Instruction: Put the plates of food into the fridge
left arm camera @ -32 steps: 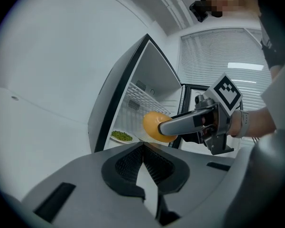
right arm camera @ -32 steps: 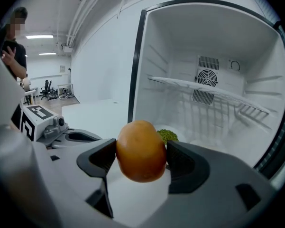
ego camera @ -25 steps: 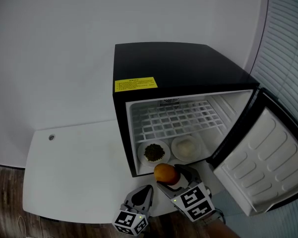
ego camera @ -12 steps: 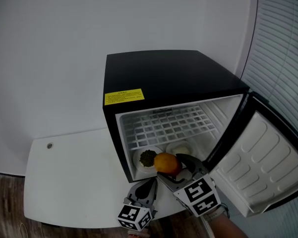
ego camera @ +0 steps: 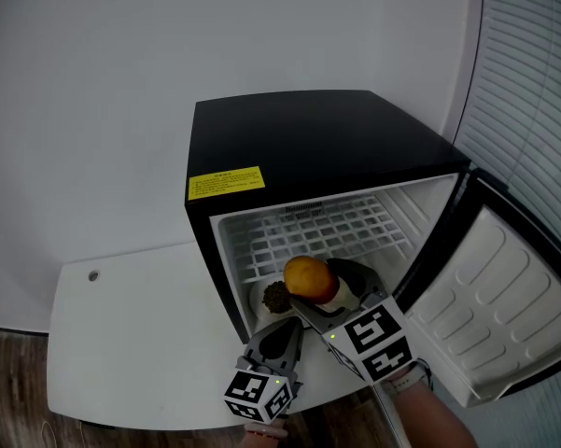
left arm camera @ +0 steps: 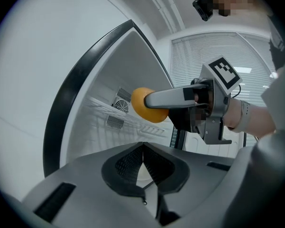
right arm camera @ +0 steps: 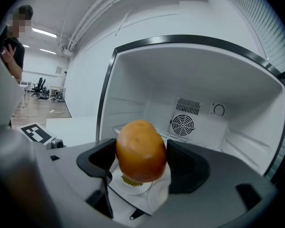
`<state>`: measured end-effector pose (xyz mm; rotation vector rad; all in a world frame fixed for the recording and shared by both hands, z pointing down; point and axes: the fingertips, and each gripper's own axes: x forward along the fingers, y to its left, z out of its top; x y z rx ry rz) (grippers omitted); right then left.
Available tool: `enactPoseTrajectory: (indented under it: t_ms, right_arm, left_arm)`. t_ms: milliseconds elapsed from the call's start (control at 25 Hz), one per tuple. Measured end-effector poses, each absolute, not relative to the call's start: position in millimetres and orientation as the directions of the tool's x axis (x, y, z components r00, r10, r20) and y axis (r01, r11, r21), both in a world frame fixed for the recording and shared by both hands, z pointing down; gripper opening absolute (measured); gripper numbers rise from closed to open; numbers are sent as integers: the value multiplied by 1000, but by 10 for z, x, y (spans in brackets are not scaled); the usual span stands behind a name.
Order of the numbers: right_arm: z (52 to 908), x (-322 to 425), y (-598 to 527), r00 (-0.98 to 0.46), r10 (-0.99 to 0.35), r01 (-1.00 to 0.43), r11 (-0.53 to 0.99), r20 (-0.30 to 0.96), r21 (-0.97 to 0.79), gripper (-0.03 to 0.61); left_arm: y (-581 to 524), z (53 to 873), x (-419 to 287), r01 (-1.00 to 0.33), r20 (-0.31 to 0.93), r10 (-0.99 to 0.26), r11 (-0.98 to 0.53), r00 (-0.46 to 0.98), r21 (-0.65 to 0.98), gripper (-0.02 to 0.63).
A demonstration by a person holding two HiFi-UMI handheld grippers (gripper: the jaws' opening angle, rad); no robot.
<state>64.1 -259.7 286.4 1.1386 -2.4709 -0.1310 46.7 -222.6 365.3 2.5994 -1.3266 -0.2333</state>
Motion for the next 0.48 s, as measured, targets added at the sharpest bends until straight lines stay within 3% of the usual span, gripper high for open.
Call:
enactPoseTrajectory:
  t_ms: [480]
  right_arm:
    - [2749,350,-3116,-588,-740,-683,671,327,289,342]
  left_arm:
    - [-2442,3542,541,-767,-66,-802,-588,593,257,8]
